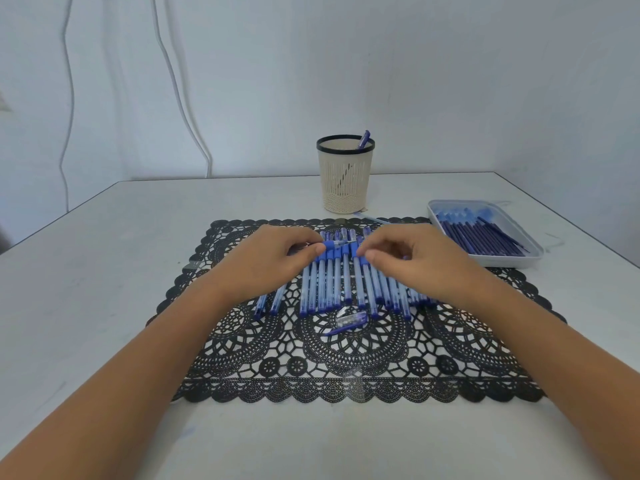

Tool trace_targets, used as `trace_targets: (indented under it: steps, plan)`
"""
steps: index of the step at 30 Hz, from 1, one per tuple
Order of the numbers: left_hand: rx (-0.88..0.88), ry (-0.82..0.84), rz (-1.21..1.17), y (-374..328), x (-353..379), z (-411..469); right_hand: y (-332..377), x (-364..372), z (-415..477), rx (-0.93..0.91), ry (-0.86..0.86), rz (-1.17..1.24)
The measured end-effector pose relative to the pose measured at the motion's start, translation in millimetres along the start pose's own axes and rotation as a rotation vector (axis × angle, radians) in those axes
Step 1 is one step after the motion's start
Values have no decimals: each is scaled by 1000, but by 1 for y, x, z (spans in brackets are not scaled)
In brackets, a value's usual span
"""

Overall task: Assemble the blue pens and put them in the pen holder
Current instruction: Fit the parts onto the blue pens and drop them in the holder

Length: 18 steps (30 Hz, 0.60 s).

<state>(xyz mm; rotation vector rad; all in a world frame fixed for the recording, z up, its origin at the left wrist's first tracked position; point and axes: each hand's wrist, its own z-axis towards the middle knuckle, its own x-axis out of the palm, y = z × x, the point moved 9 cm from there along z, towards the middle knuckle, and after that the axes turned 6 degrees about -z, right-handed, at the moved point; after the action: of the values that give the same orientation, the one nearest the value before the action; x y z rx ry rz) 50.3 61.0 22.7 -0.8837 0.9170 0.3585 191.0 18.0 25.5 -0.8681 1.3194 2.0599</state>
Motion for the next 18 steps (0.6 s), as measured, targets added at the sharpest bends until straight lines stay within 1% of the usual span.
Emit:
trace_targets:
  steps: [1, 2, 3, 6, 10, 14, 16, 18]
  plan:
    - [8, 3, -1, -1, 1, 0, -3, -7, 1, 13, -80, 21]
    - [18, 10, -2, -2, 2, 0, -4, -10, 1, 22, -125, 24]
    - [29, 21, -5, -4, 4, 0, -5, -9, 1, 22, -132, -3]
    - [63, 62, -33, -9, 11, 0, -2, 3, 2, -18, -84, -116]
    - [58, 77, -38, -6, 12, 0, -7, -1, 3, 13, -90, -103]
    - [-20, -3, -55, 11, 2, 0, -27, -24, 3, 96, -107, -45]
    - [-45, -41, -46, 19, -2, 0, -50, -43, 4, 189, -206, 4]
    - [-54, -76, -34, 25, -4, 0, -76, -64, 1, 298, -399, 49]
